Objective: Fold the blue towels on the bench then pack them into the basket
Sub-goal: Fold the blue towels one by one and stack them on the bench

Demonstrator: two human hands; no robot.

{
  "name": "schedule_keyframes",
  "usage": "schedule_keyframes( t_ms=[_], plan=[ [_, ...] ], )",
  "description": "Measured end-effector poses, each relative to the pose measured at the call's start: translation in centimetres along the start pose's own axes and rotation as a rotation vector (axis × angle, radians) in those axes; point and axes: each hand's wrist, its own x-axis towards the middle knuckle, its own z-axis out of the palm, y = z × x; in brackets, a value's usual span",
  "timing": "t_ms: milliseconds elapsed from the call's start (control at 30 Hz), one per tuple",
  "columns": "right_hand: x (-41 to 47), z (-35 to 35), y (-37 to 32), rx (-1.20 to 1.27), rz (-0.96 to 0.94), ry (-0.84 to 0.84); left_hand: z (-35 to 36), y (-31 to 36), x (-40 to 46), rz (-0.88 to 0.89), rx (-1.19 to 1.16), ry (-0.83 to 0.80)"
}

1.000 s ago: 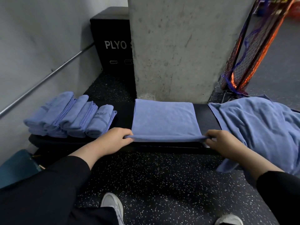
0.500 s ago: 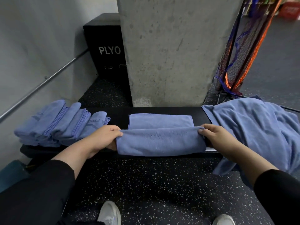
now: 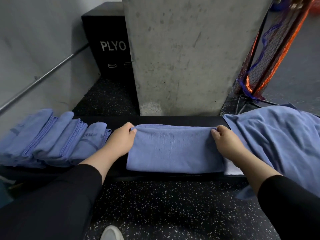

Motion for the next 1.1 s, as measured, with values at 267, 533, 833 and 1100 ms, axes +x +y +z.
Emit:
schedule_keyframes(
  t_ms=[267, 533, 833, 1100],
  plan=[
    [3.7, 1.6, 0.0, -0.188, -0.01, 0.101, 1.6, -0.1, 4.5, -0.01, 0.144, 0.104],
    [2.2, 3.3, -2.7, -0.285, -0.309, 0.258, 3.1, 0.9, 3.9, 0.467, 0.213, 0.257],
    [-3.6, 9.8, -3.4, -0.548, -0.254, -0.138, 5.8, -0.1, 2.3, 0.494, 0.441, -0.193],
    [-0.7, 7.4, -1.7, -0.568, -0.436, -0.257, 5.4, 0.3, 2.5, 0.436, 0.459, -0.177]
  ],
)
